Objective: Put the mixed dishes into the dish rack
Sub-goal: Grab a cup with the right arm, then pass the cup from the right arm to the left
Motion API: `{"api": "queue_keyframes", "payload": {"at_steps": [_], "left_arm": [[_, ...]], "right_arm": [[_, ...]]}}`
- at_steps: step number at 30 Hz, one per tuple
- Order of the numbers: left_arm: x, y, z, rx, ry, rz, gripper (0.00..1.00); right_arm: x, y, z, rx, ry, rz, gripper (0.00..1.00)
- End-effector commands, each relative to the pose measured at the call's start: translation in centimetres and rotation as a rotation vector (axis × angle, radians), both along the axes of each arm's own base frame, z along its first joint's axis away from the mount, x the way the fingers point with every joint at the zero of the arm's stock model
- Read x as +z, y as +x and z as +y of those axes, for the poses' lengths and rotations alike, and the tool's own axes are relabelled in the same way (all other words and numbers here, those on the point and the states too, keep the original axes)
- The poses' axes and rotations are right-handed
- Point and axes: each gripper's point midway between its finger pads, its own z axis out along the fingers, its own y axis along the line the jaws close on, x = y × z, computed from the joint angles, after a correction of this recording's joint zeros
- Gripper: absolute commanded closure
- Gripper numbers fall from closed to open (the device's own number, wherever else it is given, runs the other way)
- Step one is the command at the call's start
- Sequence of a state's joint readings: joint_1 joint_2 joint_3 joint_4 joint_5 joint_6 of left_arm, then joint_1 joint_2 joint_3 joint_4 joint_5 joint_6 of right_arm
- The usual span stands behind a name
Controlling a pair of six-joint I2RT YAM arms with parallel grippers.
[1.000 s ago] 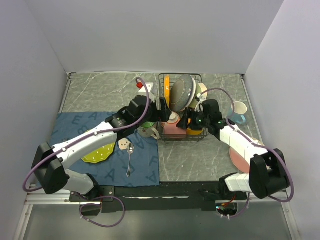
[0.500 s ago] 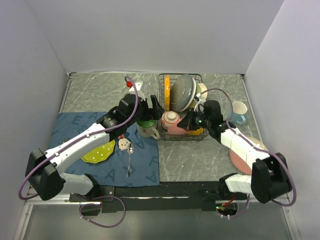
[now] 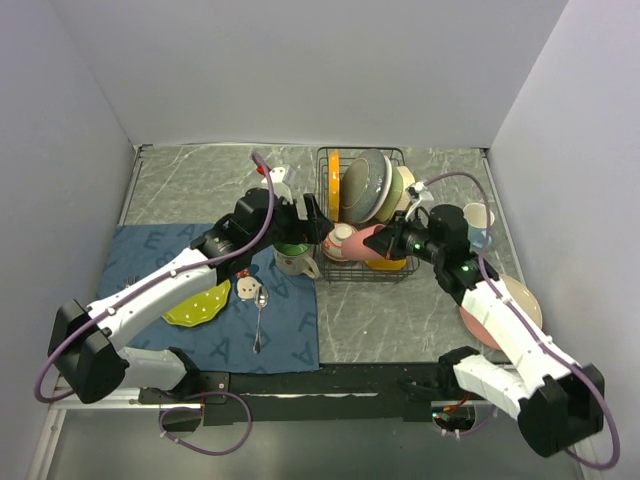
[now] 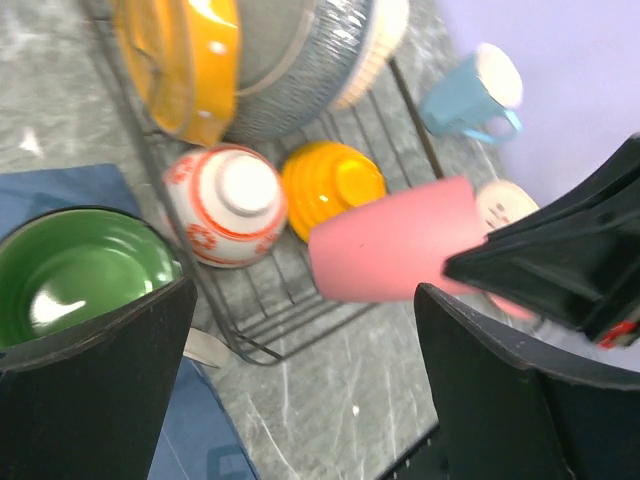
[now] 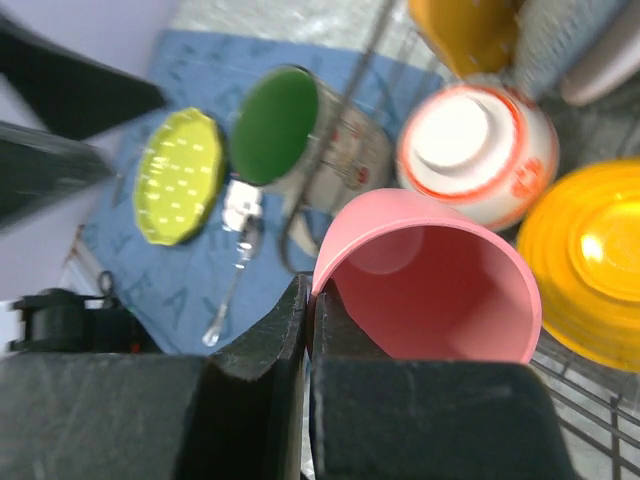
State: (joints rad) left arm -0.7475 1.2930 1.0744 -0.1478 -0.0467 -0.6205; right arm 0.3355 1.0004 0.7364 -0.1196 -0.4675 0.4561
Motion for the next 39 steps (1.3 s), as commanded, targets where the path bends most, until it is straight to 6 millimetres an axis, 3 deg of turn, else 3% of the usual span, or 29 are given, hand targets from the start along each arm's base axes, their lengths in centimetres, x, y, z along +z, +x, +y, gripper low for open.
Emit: {"api": "queue_keyframes", "payload": {"at_steps": [1,11,15,20,27,31,39], "left_arm": [[3.5,-2.1,-1.6,-0.169,-0.100,-0.103,0.03],[9.9,-7.1,-3.4,-0.470,-0.296,-0.268,0.03],[12.3,-10.4,-3.8,-0.651,-0.363,-0.341,0.04],[12.8,-12.3,-4.2,-0.784,-0.383,-0.377,0.04],[13.8,-13.2,-3.9,-0.819,-0.411,-0.422,0.03],[14.4,-13.5,-3.7,-0.813,-0.452,-0.429,0.01],[15.2,-13.2,-3.1,-0.748,-0.491,-0.438,0.26]], "right_arm": [[7.5,-1.2,0.4,0.050,0.096,-0.171,1.00],[17.4,-7.6,1.3,0.259,0.260,-0.424,1.00],[19.7,-9.5,1.5,0.323,0.297,-0.483,1.00],[21.7,-12.2,1.9,0.439,0.365,-0.530,1.00],[22.7,-14.1,2.0,0.514,0.406,-0.558,1.00],[22.0,-13.6,2.1,0.506,0.417,-0.525,1.00],[19.6,-11.8,2.6,0.475,0.434,-0.442,1.00]]}}
